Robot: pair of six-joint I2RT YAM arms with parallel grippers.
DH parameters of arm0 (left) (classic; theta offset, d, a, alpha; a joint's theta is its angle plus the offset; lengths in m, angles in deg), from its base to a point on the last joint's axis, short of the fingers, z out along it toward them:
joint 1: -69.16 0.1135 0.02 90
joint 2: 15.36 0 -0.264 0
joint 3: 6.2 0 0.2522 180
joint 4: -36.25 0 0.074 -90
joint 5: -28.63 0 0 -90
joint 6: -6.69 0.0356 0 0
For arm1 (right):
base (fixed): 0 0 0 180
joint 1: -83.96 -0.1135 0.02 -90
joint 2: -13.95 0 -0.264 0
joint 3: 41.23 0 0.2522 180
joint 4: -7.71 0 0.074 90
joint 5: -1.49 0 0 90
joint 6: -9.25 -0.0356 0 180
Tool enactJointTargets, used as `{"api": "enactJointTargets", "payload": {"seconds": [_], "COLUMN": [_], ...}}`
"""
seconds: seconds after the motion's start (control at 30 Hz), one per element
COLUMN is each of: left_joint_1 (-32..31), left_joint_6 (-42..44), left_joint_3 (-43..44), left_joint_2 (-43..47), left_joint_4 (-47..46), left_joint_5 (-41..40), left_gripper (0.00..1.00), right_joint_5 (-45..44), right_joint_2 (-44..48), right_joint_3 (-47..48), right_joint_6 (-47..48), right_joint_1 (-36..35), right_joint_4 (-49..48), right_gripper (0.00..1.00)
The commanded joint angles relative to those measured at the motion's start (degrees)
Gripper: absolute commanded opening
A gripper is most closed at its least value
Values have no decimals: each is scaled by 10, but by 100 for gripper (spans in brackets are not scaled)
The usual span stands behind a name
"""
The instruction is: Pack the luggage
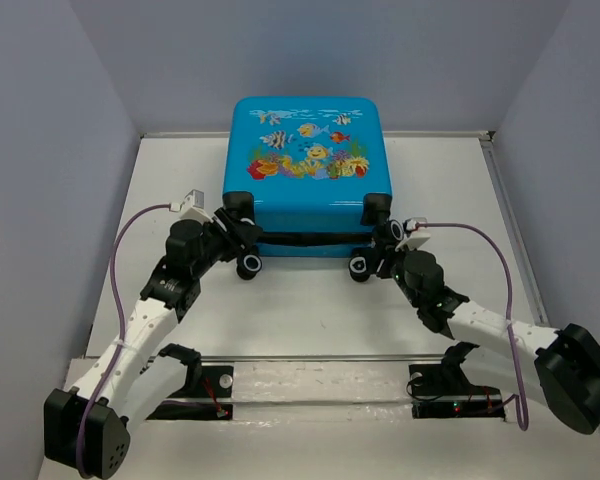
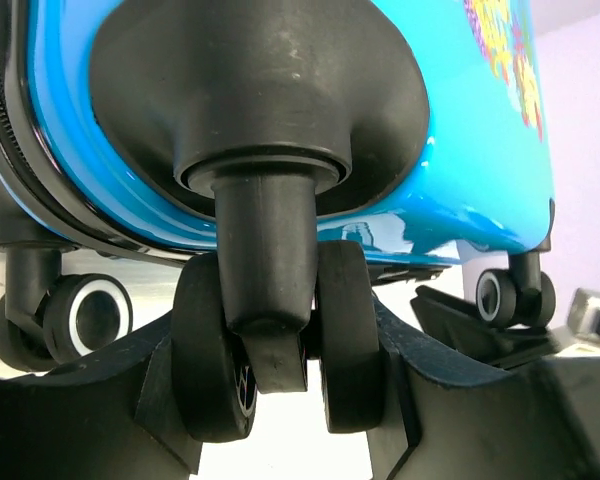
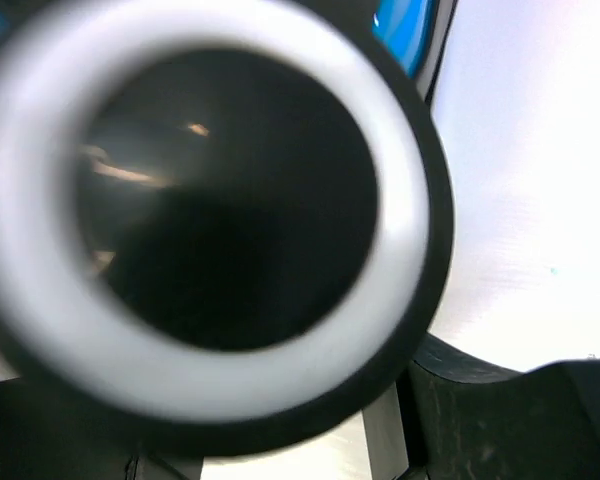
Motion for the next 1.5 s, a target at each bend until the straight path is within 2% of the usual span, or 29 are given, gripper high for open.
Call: {"api": "enactJointTargets", "payload": {"seconds": [0.0, 0.1, 0.13, 0.27, 0.37, 0.5, 0.6, 0.67, 0.73, 0.8, 0.9, 0.93, 1.0, 1.17, 1.23, 1.3, 1.4, 1.43, 1.47], "left_joint_1": [18, 22, 22, 22, 22, 22, 22, 22, 22, 22, 22, 22, 22, 20, 1, -27, -131, -139, -142], "left_joint_6": [4, 4, 4, 5, 7, 11, 9, 7, 6, 7, 10, 10, 10, -3, -9, -16, -20, -25, -30], "left_joint_3": [22, 16, 16, 6, -6, -16, -28, -33, -38, -39, -44, -46, -55, -85, -87, -79, -19, -19, -8], "left_joint_2": [39, 41, 41, 46, 55, 65, 70, 71, 67, 67, 73, 78, 81, 84, 75, 61, -18, -29, -40], "left_joint_4": [-114, -115, -115, -115, -110, -103, -105, -111, -116, -116, -114, -112, -111, -133, -147, -184, -234, -246, -257], "left_joint_5": [39, 42, 45, 53, 51, 50, 52, 55, 61, 62, 65, 64, 65, 67, 55, 29, -9, -3, 5], "left_gripper": [6, 6, 6, 6, 6, 6, 6, 6, 6, 6, 6, 6, 6, 6, 6, 6, 6, 6, 6], "right_joint_5": [-43, -9, -6, 59, 64, 62, 23, 24, 28, 26, 22, 23, 34, 52, 77, 52, -33, -36, -36], "right_joint_2": [-34, -68, -76, -130, -143, -130, -121, -126, -150, -181, -199, -206, -214, -227, -230, -252, -372, -373, -413], "right_joint_3": [-10, -27, -34, -21, -36, -21, -13, 1, 21, 23, 24, 24, 23, 17, 12, 24, 126, 150, 174], "right_joint_6": [24, 39, 44, 87, 101, 132, 159, 174, 184, 195, 199, 197, 192, 165, 137, 155, 170, 170, 180], "right_joint_1": [15, 50, 50, 55, 55, 55, 55, 55, 55, 55, 55, 55, 55, 55, 49, -18, -219, -220, -271], "right_joint_4": [-82, -170, -220, -302, -385, -396, -395, -397, -407, -438, -482, -490, -519, -538, -536, -517, -496, -492, -486], "right_gripper": [56, 54, 53, 50, 49, 49, 50, 46, 37, 33, 20, 13, 7, 7, 7, 7, 7, 7, 7]}}
